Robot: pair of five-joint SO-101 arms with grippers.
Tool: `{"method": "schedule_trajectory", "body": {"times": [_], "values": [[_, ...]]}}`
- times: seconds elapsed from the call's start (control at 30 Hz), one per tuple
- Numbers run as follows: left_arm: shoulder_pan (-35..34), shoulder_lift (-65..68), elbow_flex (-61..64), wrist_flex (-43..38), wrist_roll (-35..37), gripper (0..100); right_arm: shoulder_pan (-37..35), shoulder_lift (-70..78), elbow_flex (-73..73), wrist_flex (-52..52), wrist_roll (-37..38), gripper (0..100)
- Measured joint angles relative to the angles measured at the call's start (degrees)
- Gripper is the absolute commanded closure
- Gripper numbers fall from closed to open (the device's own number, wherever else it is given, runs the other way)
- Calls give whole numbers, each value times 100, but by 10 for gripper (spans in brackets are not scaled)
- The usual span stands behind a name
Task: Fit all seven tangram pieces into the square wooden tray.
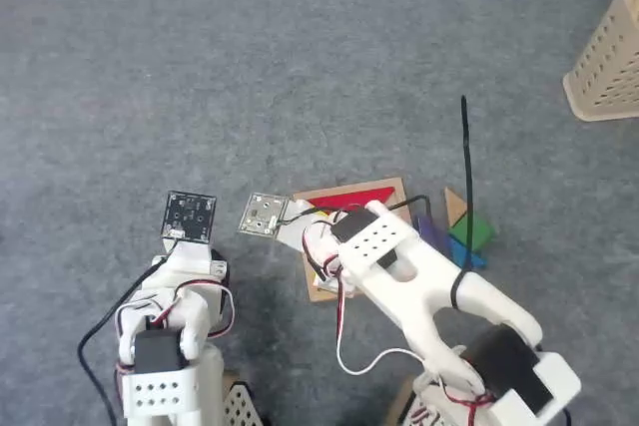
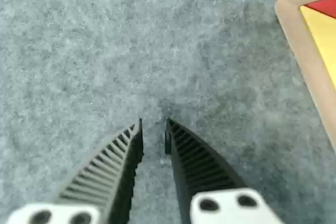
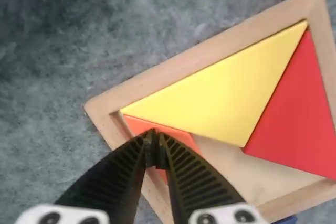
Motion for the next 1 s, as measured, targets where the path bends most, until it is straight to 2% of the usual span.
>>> {"method": "schedule_trajectory", "body": {"times": [0.33, 0.6, 0.8, 1.0], "values": [[0, 0, 0, 0, 0, 929, 607, -281, 114, 35, -44, 992], [0, 0, 0, 0, 0, 929, 668, -193, 114, -62, -44, 992], [0, 0, 0, 0, 0, 929, 18, -123, 97, -79, -53, 992], [0, 0, 0, 0, 0, 929, -97, -264, 105, -79, -440, 989]]}}
